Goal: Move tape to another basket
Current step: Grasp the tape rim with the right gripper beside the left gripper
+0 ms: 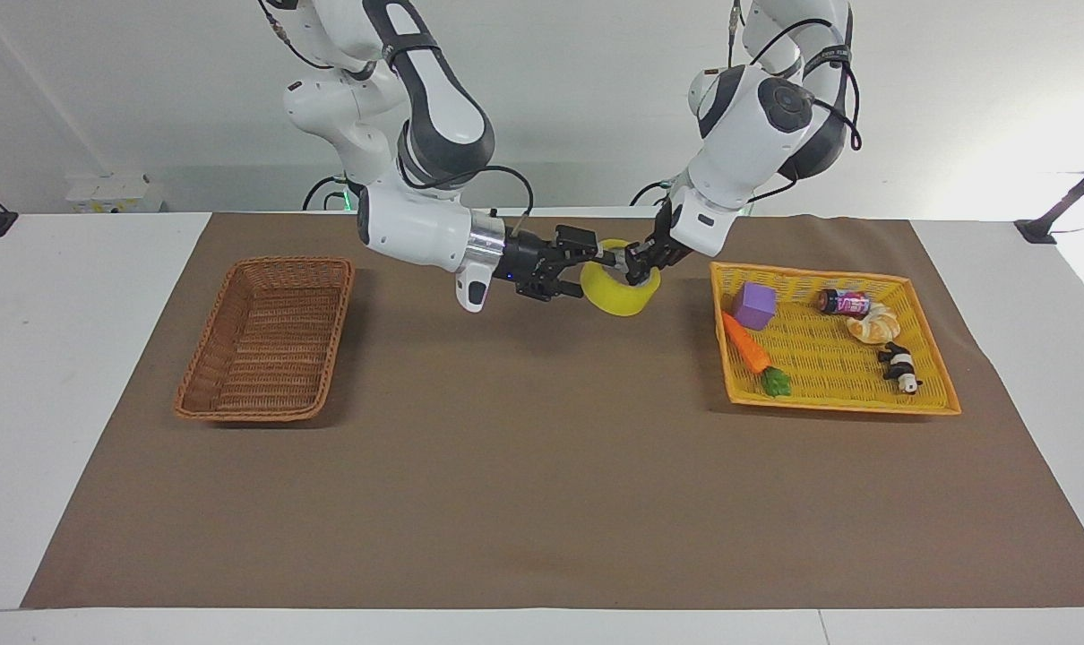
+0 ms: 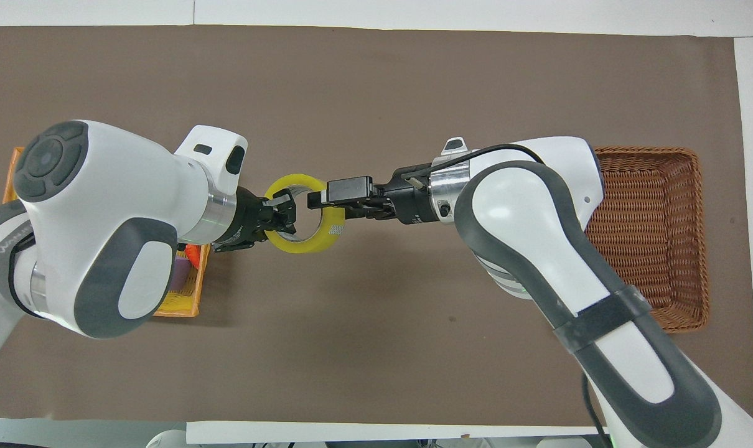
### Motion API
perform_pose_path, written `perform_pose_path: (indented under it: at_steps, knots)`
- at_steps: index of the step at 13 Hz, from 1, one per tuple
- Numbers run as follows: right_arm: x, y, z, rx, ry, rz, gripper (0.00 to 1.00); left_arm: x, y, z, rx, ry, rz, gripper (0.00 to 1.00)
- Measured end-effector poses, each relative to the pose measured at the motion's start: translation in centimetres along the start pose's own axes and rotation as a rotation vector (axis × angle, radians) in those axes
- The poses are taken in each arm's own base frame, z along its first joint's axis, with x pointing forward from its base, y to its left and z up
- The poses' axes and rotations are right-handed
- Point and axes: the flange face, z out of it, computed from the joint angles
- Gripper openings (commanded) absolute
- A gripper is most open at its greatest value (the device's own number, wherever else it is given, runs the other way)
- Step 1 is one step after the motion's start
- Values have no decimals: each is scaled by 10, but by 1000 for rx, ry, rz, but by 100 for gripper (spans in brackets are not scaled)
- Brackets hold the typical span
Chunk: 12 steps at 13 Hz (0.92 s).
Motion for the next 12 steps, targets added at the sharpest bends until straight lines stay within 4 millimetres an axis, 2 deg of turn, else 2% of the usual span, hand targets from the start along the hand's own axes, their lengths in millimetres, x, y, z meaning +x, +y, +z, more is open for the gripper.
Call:
perform_pose_path:
  at_steps: [3, 5, 7, 8, 9, 10, 11, 12]
  knots:
    - [0, 1, 0, 0, -3, -35, 29, 0, 0, -1, -1, 1, -1, 0]
    - [0, 2, -1, 8, -17, -47, 3, 0, -1, -2, -2, 0, -2, 0]
    - [1, 3, -3, 15, -28, -50, 0, -2, 0, -2, -6, -4, -3, 1]
    - [1, 3, -4, 16, -30, -50, 0, -2, 0, -2, -6, -5, -2, 11]
    - [0, 3, -3, 16, -31, -50, 0, -2, 0, -2, -6, -5, -2, 27]
    - [0, 3, -3, 16, -31, -50, 0, -2, 0, -2, -6, -5, -2, 81]
    - [0, 3, -3, 17, -33, -50, 0, -2, 0, -3, -8, -5, -5, 100]
    - [0, 3, -3, 17, -34, -49, 0, -2, 0, -5, -11, -3, -15, 100]
